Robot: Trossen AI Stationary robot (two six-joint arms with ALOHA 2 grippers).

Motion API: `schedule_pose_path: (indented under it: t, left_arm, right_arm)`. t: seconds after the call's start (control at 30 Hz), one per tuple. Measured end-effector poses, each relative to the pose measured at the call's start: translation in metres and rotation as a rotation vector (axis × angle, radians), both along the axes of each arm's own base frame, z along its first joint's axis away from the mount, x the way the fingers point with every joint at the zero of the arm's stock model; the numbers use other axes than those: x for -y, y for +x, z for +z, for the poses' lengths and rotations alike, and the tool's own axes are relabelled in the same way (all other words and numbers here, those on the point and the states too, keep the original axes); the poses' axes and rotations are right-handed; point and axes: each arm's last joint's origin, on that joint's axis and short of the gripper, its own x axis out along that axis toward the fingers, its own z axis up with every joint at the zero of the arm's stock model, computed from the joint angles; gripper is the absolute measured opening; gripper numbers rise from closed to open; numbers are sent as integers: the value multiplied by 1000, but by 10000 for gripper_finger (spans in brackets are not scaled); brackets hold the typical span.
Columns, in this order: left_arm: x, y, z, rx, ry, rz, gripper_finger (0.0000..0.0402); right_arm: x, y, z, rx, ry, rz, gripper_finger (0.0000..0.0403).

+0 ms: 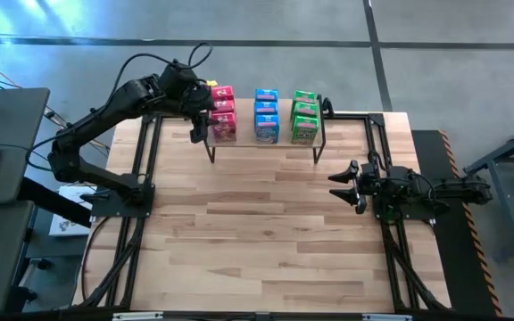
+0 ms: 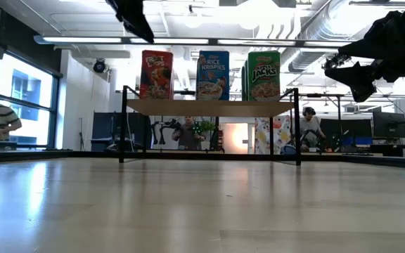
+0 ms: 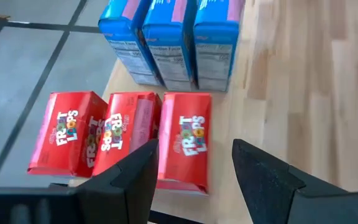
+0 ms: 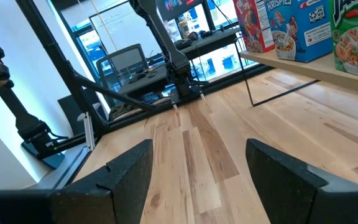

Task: Stack cereal on shelf
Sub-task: Return to Home Position

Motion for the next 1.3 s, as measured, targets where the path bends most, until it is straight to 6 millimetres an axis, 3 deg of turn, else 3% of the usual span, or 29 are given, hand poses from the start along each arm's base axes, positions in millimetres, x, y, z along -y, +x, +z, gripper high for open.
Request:
schedule_pose_path:
  t: [0.17, 0.33, 0.57, 0.73, 0.97, 1.3]
  left_arm:
    - [13, -15, 15, 117, -99, 7, 196]
    - [36, -38, 27, 272, -221, -107, 191]
    - [71, -60, 15, 468, -254, -162, 190]
    - [98, -69, -7, 603, -296, -263, 190]
    - [130, -86, -51, 630, -288, -279, 190]
    - [151, -112, -114, 641, -281, -236, 190]
  right_arm:
    - [0, 0, 0, 0, 0, 0, 250]
    - [0, 0, 0, 0, 0, 0, 250]
    - [0, 0, 0, 0, 0, 0, 250]
    - [0, 0, 0, 0, 0, 0, 250]
    - [0, 0, 0, 0, 0, 0, 250]
    - [0, 0, 0, 0, 0, 0, 250]
